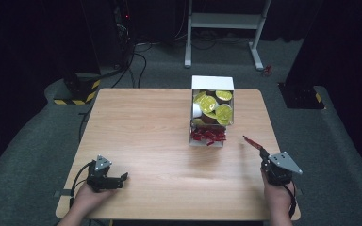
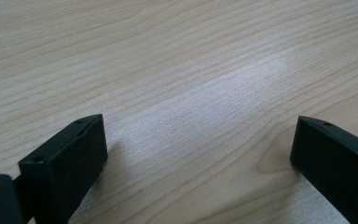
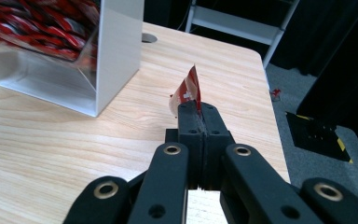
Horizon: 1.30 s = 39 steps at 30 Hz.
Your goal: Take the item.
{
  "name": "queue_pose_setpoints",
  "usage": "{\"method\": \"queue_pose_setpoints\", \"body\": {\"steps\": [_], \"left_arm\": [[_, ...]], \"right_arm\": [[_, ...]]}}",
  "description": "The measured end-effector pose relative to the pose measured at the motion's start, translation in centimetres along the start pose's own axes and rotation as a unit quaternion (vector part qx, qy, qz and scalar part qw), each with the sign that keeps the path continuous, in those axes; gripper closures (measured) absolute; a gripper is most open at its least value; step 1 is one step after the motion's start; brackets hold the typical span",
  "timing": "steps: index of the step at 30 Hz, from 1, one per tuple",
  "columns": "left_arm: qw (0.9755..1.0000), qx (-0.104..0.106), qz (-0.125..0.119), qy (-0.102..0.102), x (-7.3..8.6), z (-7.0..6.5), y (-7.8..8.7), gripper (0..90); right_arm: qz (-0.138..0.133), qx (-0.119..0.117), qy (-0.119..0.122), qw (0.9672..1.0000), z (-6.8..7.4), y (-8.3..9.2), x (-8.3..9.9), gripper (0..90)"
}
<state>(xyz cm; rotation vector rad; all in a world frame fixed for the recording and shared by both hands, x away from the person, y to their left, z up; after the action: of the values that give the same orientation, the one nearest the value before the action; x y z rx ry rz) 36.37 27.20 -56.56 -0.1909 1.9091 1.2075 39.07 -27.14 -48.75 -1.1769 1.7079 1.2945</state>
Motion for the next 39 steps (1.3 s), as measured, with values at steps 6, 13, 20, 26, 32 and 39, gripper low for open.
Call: {"method": "queue_pose_setpoints", "body": {"steps": [6, 13, 20, 26, 32, 39], "left_arm": [[1.0, 0.0, 0.0, 0.001, 0.1, 0.0, 0.1, 4.5], [1.0, -0.001, -0.001, 0.0, 0.1, 0.0, 0.2, 5.0], [1.0, -0.001, -0.001, 0.0, 0.1, 0.0, 0.2, 5.0], [1.0, -0.001, -0.001, 0.0, 0.1, 0.0, 0.2, 5.0], [1.0, -0.001, -0.001, 0.0, 0.1, 0.0, 0.2, 5.0], [1.0, -0.001, -0.001, 0.0, 0.1, 0.0, 0.2, 5.0]], "right_arm": [[0.01, 0.006, 0.003, 0.9999, 0.0, -0.8, 0.6, 89.9], [0.03, 0.014, 0.007, 0.9994, 0.1, -1.8, 1.6, 89.8], [0.049, 0.016, 0.009, 0.9986, 0.1, -2.5, 2.5, 89.8], [0.063, 0.011, 0.017, 0.9978, 0.6, -2.9, 2.9, 89.6], [0.1, 0.008, 0.013, 0.9949, 1.0, -3.5, 3.8, 89.3], [0.128, -0.001, 0.02, 0.9916, 1.4, -4.0, 4.5, 88.6]]}}
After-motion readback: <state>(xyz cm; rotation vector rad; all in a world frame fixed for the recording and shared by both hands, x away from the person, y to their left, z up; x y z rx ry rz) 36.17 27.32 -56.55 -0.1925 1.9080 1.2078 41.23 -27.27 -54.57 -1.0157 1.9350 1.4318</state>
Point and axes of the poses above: each handheld gripper's, and its own axes: y roughly backward along the jaws, x roughly out of its underside, z roughly to its left, the point moved 5 cm from there along -y, roughly forward along the jaws, and after that the axes turned 15 degrees about x, right-handed, at the moved point
